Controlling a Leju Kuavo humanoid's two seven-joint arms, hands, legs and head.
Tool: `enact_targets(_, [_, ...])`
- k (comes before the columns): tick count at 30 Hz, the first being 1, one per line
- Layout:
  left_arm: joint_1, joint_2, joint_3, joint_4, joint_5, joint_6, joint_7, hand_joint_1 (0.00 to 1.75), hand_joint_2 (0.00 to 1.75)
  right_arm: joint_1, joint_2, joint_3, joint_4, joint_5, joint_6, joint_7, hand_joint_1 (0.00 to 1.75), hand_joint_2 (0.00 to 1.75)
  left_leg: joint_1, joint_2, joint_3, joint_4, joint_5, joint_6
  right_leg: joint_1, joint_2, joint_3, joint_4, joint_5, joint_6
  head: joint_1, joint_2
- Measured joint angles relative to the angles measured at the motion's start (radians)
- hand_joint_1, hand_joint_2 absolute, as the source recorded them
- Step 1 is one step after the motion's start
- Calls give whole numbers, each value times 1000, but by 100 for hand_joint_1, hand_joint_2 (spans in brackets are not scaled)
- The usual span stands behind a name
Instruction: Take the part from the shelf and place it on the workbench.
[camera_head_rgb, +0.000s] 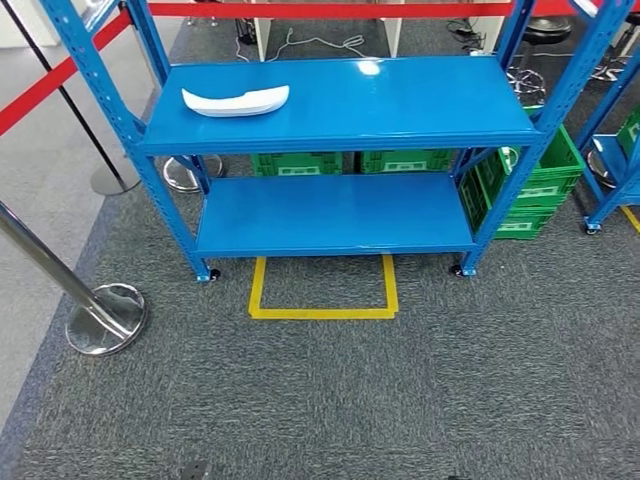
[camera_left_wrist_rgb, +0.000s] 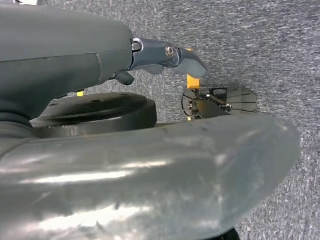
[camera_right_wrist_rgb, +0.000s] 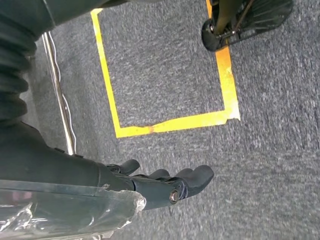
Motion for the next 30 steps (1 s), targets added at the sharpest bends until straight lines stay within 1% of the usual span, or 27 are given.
enact_targets(2, [2,0,0,0,0,1,0,0,0,0,0,0,0,8,-2,3,0,175,0,-1,2,-8,-1,11,-1,0,0,-4,0,11,2,0])
enact_targets(3, [3,0,0,0,-1,2,0,0,0,0,0,0,0,10,-3,4,0,175,1,-1,3,-11,0,17,-2,0,-2,3,-6,17,3,0])
enact_targets(4, [3,0,0,0,-1,2,0,0,0,-1,0,0,0,11,-3,5,0,175,3,-1,5,-14,2,24,-3,0,-13,27,-22,21,6,0])
enact_targets(5, [3,0,0,0,-1,2,0,0,0,-1,0,0,0,12,-3,6,0,175,5,-1,7,-16,2,28,-3,1,-35,74,-49,25,8,0])
enact_targets(7, [2,0,0,0,-1,2,0,0,0,0,0,0,0,12,-3,7,0,175,5,-1,7,-15,1,33,-3,2,-100,209,-111,29,13,0])
enact_targets(8, [3,0,0,0,-1,2,0,0,0,1,0,0,0,12,-3,7,0,175,4,-1,8,-15,0,34,-4,2,-127,261,-126,31,14,0])
enact_targets(9, [3,0,0,0,-1,2,0,0,0,2,0,0,0,12,-3,8,0,175,5,-2,9,-15,0,34,-4,2,-139,278,-120,33,15,0])
enact_targets(10, [4,0,0,0,-1,2,0,0,0,2,0,0,0,12,-3,8,0,175,5,-3,11,-15,-2,33,-5,2,-130,254,-95,34,15,0])
enact_targets(11, [4,-1,0,0,-1,2,0,0,0,2,0,0,0,12,-3,8,0,175,7,-4,14,-14,-4,30,-7,2,-104,195,-56,35,15,0])
enact_targets(12, [4,-1,0,0,-1,2,0,0,0,1,0,0,0,12,-3,8,0,175,7,-5,17,-12,-6,26,-9,3,-71,124,-23,37,16,0])
enact_targets(13, [3,0,0,0,-2,2,0,0,0,0,0,0,0,13,-3,8,0,175,5,-7,17,-9,-10,20,-10,6,-42,63,0,35,17,0])
enact_targets(14, [3,0,0,0,-2,2,0,0,0,-1,1,0,0,13,-3,9,0,175,3,-7,17,-6,-11,14,-11,9,-24,25,11,31,16,0])
enact_targets(15, [2,0,0,0,-2,2,0,0,0,-1,2,0,0,15,-4,10,0,175,1,-8,15,-4,-12,10,-12,12,-18,10,12,26,15,0])
enact_targets(16, [2,0,0,0,-2,3,0,0,0,0,2,0,0,18,-6,12,0,175,-1,-8,13,-3,-12,13,-12,14,-18,7,13,21,14,0])
enact_targets(17, [2,1,0,0,-2,3,0,0,0,1,2,0,0,23,-9,16,0,175,-1,-9,13,-4,-10,22,-12,14,-19,7,14,18,11,0])
enact_targets(18, [2,1,0,0,-3,3,1,0,0,2,2,0,0,31,-14,20,0,175,-1,-9,13,-5,-8,33,-11,15,-20,6,16,17,10,0])
enact_targets(19, [2,2,0,0,-4,3,1,0,0,2,2,0,0,39,-23,23,0,131,-1,-9,13,-7,-6,45,-10,15,-20,6,16,15,11,0])
enact_targets(20, [2,2,0,0,-5,4,1,0,0,2,2,0,0,49,-34,26,0,87,-1,-9,13,-8,-5,52,-9,16,-20,6,15,12,10,0])
enact_targets(21, [1,1,1,0,-5,4,1,0,0,1,2,1,0,59,-48,29,0,44,-1,-8,14,-10,-4,54,-7,16,-20,6,15,10,10,0])
enact_targets(22, [1,1,1,0,-5,5,2,0,0,1,2,1,0,68,-62,34,0,0,0,-8,15,-12,-3,51,-6,15,-20,6,14,7,10,0])
enact_targets(23, [1,1,1,0,-5,5,2,0,0,1,2,1,0,75,-74,41,0,0,1,-8,15,-15,-1,44,-4,15,-20,7,14,4,11,0])
enact_targets(24, [1,0,1,0,-5,6,3,0,0,1,2,1,0,80,-82,50,0,0,2,-8,16,-17,0,31,-3,15,-21,7,14,2,11,0])
enact_targets(26, [1,0,1,0,-6,6,3,0,0,-1,2,2,0,83,-86,61,0,0,6,-8,18,-21,1,1,0,14,-22,7,14,-2,11,0])
enact_targets(27, [1,-1,1,0,-6,5,3,0,0,-1,2,2,0,82,-85,64,0,0,8,-8,18,-22,1,-9,1,14,-22,8,15,-2,11,0])
enact_targets(28, [1,-1,1,0,-7,5,3,0,0,-1,2,1,0,80,-82,65,0,0,8,-8,19,-23,1,-12,1,14,-22,8,15,-3,11,0])
enact_targets(30, [1,-1,1,0,-8,4,3,0,0,-1,2,1,0,75,-71,66,0,0,8,-8,18,-23,0,-12,1,14,-21,7,15,-3,11,0])
